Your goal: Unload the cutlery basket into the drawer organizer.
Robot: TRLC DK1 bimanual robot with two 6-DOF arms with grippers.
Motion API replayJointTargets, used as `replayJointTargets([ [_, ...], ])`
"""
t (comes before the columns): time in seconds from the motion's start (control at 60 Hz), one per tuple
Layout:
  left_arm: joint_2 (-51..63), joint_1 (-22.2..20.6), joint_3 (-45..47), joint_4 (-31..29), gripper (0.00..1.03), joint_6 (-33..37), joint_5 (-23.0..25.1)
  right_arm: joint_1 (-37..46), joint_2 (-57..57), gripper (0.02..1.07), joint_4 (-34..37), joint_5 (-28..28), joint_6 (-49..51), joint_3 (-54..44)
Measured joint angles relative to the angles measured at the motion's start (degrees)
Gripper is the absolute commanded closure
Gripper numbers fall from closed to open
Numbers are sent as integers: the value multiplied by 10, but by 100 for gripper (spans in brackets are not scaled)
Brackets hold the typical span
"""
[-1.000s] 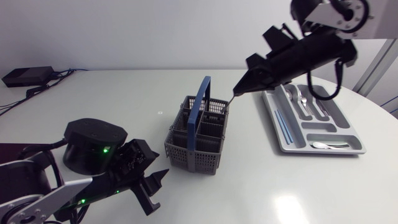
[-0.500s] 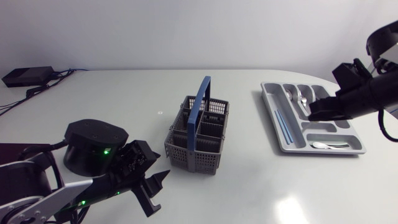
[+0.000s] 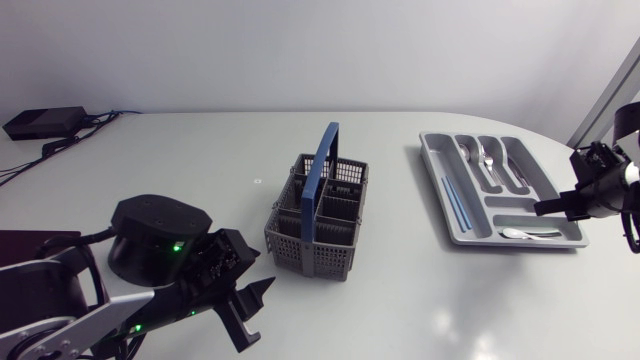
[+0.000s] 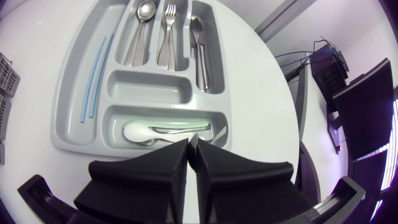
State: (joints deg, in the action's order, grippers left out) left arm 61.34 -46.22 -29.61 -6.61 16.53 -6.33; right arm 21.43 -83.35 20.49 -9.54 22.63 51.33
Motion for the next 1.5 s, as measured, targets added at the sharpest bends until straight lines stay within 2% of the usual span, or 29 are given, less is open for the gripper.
replayJointTargets([
  [0.167, 0, 0, 0, -3, 46, 0, 0, -12, -62, 96, -15, -8, -3, -3],
  [0.183, 0, 0, 0, -4, 46, 0, 0, -14, -65, 94, -14, -8, -3, -3],
  [0.217, 0, 0, 0, -5, 46, 0, 0, -20, -73, 80, -17, -9, -3, -3],
  [0.267, 0, 0, 0, -5, 46, 0, 0, -27, -78, 66, -26, -10, -6, -3],
  [0.383, 0, 0, 0, -5, 46, 0, 0, -40, -83, 53, -29, -8, -19, -3],
  [0.483, 0, 0, 0, -5, 46, 0, 0, -47, -84, 33, -21, 21, -27, -1],
  [0.6, 0, 0, 0, -5, 45, 0, 0, -45, -73, 24, 4, 59, -35, 7],
  [0.667, 0, 0, 0, -5, 44, 0, 0, -43, -49, 24, 16, 92, -42, 14],
  [0.833, 2, 11, 0, 2, 44, 0, 0, -43, 11, 24, 54, 219, -69, 57],
  [0.95, 18, 16, 0, 11, 44, 0, 0, -85, 13, 24, 65, 275, -107, 105],
  [1.067, 39, 24, -2, 18, 44, 0, 0, -149, -24, 25, 53, 303, -138, 144],
  [1.2, 75, 35, -13, 31, 45, 0, 0, -218, -99, 48, 29, 318, -171, 183],
  [1.317, 104, 47, -28, 38, 50, 0, 0, -258, -167, 69, 13, 324, -193, 224],
  [1.433, 140, 71, -50, 45, 68, 0, 4, -285, -231, 91, 2, 336, -212, 278],
  [1.5, 159, 83, -61, 52, 75, -2, 8, -295, -264, 92, 2, 338, -223, 312],
])
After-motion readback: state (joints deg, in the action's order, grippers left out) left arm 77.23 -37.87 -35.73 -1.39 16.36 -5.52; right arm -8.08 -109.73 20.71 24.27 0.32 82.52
